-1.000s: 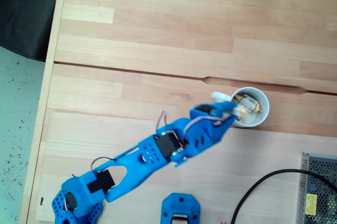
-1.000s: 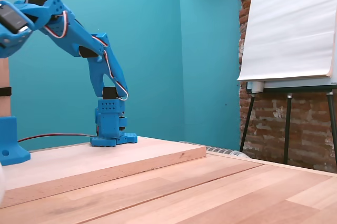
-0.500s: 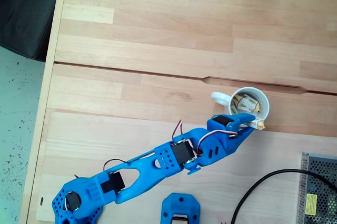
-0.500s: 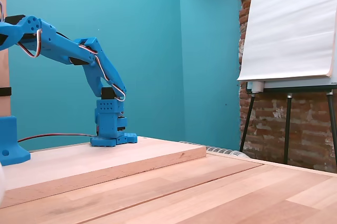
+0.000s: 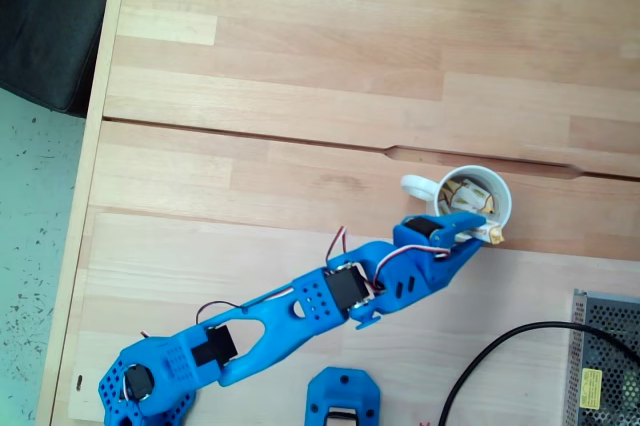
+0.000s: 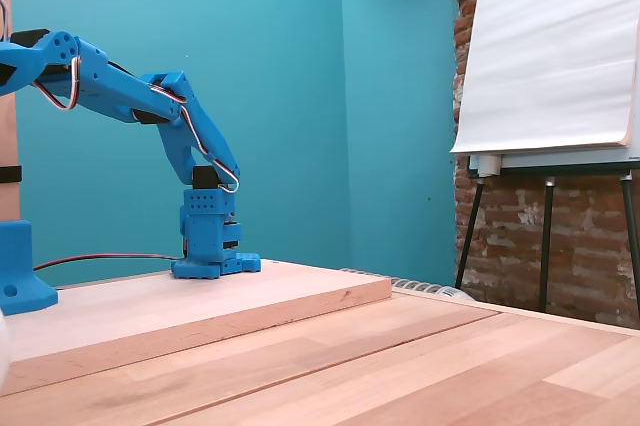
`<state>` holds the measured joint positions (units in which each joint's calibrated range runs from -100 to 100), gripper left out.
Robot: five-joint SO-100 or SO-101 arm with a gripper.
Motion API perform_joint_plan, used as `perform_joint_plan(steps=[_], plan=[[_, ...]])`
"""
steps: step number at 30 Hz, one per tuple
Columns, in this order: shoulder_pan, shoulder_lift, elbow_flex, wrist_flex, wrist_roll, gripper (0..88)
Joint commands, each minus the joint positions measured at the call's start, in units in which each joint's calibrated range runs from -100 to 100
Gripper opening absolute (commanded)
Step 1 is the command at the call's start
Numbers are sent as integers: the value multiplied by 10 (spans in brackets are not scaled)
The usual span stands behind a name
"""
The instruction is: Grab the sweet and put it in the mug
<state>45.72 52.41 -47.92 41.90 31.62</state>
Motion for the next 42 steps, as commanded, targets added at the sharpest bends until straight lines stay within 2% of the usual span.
perform_joint_plan(steps=[1,18,31,42], plan=[[-30,-7,-44,-13,1,35],[-40,11,-47,-13,2,39],[-4,16,-46,-13,2,138],[-4,4,-45,-4,-1,136]])
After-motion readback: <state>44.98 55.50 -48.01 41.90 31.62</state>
